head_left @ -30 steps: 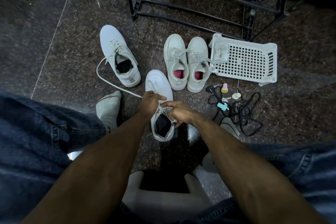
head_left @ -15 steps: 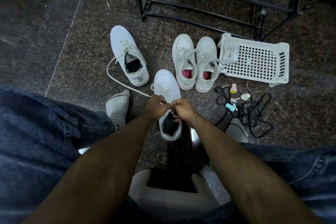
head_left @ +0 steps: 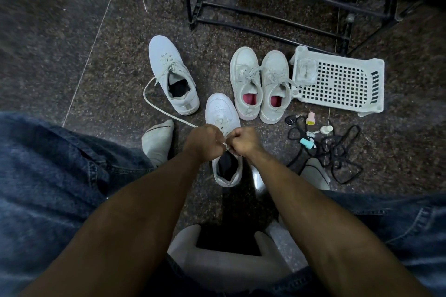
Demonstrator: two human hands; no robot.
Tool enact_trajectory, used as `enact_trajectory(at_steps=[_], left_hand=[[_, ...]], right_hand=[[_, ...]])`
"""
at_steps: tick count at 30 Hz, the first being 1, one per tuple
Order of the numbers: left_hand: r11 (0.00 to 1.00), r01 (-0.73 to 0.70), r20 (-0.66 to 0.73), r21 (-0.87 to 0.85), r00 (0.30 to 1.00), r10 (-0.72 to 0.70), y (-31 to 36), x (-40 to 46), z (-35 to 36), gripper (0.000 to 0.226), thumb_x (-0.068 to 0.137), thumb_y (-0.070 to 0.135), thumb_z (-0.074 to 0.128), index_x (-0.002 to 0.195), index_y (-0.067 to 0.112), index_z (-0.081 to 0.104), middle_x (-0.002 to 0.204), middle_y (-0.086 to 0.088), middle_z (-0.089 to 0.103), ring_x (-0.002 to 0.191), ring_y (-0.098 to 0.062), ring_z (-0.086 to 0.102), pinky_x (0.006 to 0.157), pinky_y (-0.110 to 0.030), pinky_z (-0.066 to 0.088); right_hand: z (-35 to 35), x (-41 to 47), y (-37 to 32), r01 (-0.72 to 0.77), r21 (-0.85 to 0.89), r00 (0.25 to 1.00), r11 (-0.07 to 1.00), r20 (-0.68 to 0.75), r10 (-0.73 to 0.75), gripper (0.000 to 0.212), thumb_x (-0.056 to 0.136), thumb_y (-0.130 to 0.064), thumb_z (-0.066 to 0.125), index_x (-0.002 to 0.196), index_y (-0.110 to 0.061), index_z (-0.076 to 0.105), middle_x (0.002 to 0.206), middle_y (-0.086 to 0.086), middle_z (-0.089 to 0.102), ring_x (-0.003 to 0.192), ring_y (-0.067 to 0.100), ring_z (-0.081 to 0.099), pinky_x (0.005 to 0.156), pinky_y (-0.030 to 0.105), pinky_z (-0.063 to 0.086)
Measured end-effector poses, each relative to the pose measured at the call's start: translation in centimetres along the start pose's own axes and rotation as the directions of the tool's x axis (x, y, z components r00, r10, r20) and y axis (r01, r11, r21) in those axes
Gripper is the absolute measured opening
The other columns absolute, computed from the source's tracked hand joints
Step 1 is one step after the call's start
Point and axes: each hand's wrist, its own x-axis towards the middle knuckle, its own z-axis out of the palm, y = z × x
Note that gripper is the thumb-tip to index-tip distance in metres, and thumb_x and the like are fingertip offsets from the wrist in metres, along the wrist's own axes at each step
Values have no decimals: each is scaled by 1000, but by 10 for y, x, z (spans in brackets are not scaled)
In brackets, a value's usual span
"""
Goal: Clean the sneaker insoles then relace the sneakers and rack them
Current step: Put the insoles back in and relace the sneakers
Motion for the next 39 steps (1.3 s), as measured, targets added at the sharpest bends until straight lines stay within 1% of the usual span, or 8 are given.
enact_trajectory(at_steps=[4, 8, 11, 18, 24, 31, 35, 39], left_hand=[[945, 235, 75, -227, 972, -224, 1, 6, -3, 15, 80, 31, 67, 83, 19, 75, 84, -1, 71, 83, -19, 63, 66, -23, 37], [931, 253, 99, -261, 967, -235, 0, 6, -4, 10, 79, 27, 68, 81, 19, 73, 80, 2, 69, 77, -15, 60, 66, -23, 37], [929, 272, 64, -249, 962, -265, -1, 6, -1, 10, 79, 29, 67, 82, 20, 72, 84, 2, 70, 81, -17, 61, 69, -24, 40], [898, 299, 34, -322, 952, -304, -4, 7, 6, 5, 79, 21, 68, 80, 25, 66, 92, 3, 65, 89, -16, 60, 72, -24, 38], [897, 301, 110, -323, 953, -281, -4, 5, 11, 17, 84, 15, 63, 92, 22, 76, 96, 2, 73, 90, -16, 64, 74, -22, 44], [975, 155, 41, -159, 988, -150, -4, -3, 7, 15, 81, 27, 68, 87, 15, 73, 95, -7, 71, 93, -25, 64, 72, -27, 43], [979, 187, 198, -84, 966, -167, 8, 1, -9, 23, 80, 31, 67, 91, 11, 70, 97, -6, 69, 95, -25, 63, 81, -35, 52], [837, 456, 497, -302, 825, -270, 13, 6, -16, 26, 88, 25, 56, 91, 0, 60, 62, -12, 67, 57, -28, 69, 64, -34, 55]], right_hand=[[-4, -3, 11, 179, -100, 980, 979, 108, -168, 13, 84, -3, 67, 88, -11, 76, 64, -11, 65, 58, 2, 57, 57, 20, 46], [-3, -3, 17, 286, -143, 957, 948, 102, -273, 9, 84, -7, 70, 92, -8, 75, 87, -3, 72, 77, 8, 65, 71, 21, 50], [-2, -5, 10, 179, -55, 978, 982, 119, -171, 12, 87, -6, 66, 78, -12, 73, 65, -5, 62, 54, 4, 52, 56, 23, 44], [-12, -7, 3, -52, 61, 965, 997, 262, 34, 29, 90, 3, 49, 71, -17, 58, 64, -1, 51, 60, 10, 46, 59, 26, 46], [-11, -10, 0, -139, 129, 968, 982, 227, 108, 21, 89, 3, 48, 82, -15, 57, 62, -1, 51, 55, 9, 46, 54, 24, 46], [-9, -14, -5, -123, 74, 977, 990, 186, 107, 21, 88, 1, 52, 77, -16, 57, 63, 3, 55, 55, 12, 48, 51, 26, 43], [-9, -12, -3, -47, -13, 986, 999, 162, 49, 26, 86, 3, 55, 69, -17, 60, 59, 4, 55, 53, 14, 48, 51, 26, 40], [-15, -13, -6, 161, -245, 977, 956, 175, -119, 34, 78, 2, 60, 60, -26, 65, 61, -10, 62, 61, 9, 57, 62, 25, 45]])
